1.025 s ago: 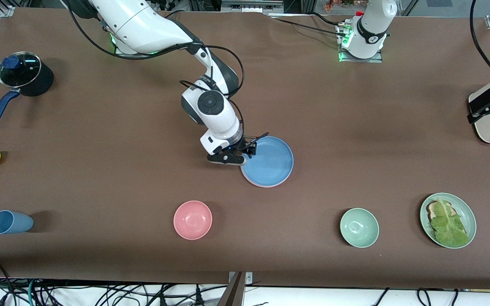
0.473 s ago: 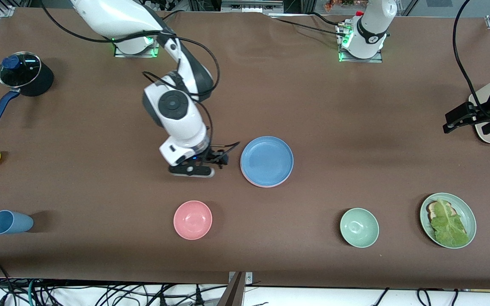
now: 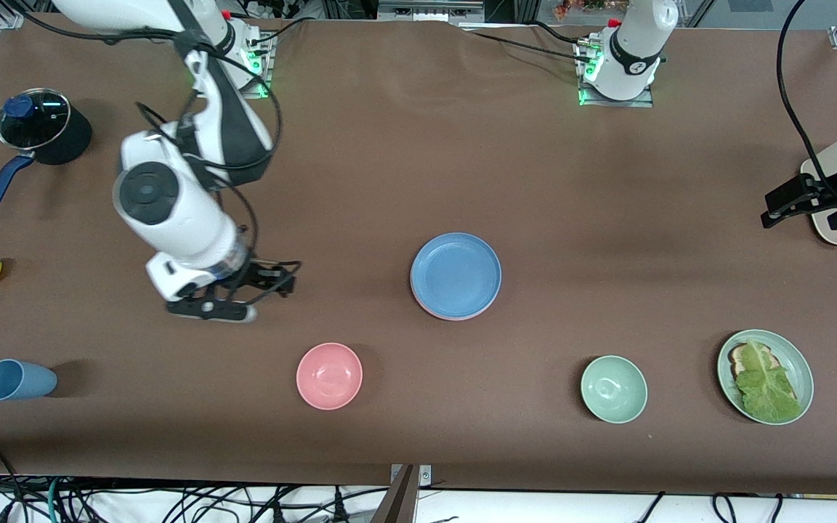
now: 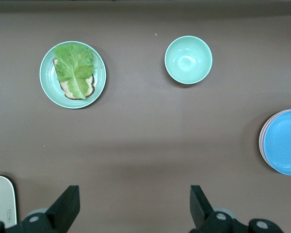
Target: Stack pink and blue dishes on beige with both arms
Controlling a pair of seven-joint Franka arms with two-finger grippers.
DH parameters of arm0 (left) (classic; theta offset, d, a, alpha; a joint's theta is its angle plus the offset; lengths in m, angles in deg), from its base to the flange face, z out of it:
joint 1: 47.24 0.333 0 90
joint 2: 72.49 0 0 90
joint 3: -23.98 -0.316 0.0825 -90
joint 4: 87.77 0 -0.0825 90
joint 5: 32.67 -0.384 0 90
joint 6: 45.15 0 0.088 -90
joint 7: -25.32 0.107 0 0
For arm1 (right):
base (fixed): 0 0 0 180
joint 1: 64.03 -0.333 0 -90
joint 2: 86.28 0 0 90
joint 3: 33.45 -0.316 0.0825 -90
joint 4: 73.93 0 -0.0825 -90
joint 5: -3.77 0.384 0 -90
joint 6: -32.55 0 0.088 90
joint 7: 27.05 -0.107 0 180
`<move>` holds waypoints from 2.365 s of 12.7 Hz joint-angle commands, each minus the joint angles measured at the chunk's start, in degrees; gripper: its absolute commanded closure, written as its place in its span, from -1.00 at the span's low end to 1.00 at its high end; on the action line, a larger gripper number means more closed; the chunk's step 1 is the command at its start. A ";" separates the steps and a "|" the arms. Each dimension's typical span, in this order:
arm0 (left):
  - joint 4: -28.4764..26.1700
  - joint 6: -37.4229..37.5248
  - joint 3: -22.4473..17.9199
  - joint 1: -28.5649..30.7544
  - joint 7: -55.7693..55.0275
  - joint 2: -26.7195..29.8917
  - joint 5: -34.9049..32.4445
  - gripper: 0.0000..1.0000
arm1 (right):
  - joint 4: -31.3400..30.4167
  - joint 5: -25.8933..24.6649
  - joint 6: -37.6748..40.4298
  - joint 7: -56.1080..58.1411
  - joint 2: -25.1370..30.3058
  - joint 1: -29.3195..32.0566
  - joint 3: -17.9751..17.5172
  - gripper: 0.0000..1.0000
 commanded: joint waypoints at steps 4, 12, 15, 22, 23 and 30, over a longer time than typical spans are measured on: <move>1.32 0.98 0.12 0.02 1.32 -0.42 0.57 -1.00 | -1.64 6.54 16.45 14.14 11.46 -0.17 11.31 -1.00; 0.96 1.07 0.74 0.45 1.32 -0.51 0.48 -1.00 | -9.89 3.58 19.73 17.77 23.32 10.54 3.62 -1.00; 1.14 1.07 0.74 0.37 1.23 -0.59 0.48 -1.00 | -9.90 1.82 20.34 17.86 24.21 10.55 3.34 -1.00; 1.49 1.07 0.74 0.19 1.15 -0.60 0.57 -1.00 | -8.33 1.81 21.05 18.65 23.95 10.20 3.43 -1.00; 1.58 1.16 0.74 0.11 1.06 -0.51 0.57 -1.00 | -8.15 1.73 21.05 18.73 23.95 10.11 3.43 -1.00; 1.58 1.07 0.74 0.19 1.15 -0.51 0.66 -1.00 | -8.15 1.64 21.31 18.91 24.48 10.11 3.43 -1.00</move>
